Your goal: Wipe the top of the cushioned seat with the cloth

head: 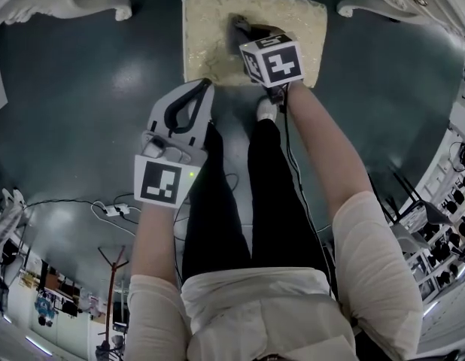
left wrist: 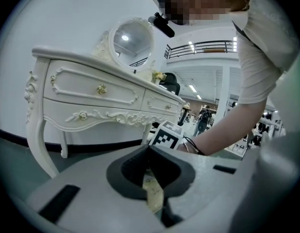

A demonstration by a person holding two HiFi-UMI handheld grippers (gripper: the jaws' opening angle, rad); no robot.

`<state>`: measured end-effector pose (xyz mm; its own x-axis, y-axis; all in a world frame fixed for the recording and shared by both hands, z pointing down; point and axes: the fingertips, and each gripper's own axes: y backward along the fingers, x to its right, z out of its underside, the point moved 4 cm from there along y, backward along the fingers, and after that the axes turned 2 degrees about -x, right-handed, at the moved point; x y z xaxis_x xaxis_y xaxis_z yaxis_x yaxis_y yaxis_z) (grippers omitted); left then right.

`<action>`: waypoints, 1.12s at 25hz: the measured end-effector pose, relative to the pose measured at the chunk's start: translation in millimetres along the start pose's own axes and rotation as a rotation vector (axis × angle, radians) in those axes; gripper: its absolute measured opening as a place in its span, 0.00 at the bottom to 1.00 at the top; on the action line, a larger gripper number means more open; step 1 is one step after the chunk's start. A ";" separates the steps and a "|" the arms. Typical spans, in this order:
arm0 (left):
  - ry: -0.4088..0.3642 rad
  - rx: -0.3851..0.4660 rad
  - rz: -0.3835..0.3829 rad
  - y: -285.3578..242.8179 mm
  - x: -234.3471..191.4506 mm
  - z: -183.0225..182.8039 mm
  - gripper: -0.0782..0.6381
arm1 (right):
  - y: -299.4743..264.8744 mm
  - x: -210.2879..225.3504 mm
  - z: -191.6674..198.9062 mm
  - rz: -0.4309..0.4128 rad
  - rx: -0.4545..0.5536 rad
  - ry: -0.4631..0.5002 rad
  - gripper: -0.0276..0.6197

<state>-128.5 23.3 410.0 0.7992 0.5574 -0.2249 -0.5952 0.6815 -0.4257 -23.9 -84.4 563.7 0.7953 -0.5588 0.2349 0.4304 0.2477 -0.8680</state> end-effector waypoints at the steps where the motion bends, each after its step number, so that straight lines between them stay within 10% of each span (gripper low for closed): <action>1: -0.006 0.001 0.001 -4.4 4.0 -0.9 0.11 | 3.6 6.3 3.4 0.006 -0.001 0.000 0.09; 28: -0.059 -0.014 0.098 -109.3 122.3 -8.2 0.11 | 82.0 155.0 89.8 0.131 -0.021 -0.015 0.09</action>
<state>34.9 13.1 421.8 0.7310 0.6479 -0.2142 -0.6683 0.6162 -0.4167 173.0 -79.6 568.2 0.8506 -0.5107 0.1253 0.3133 0.3008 -0.9008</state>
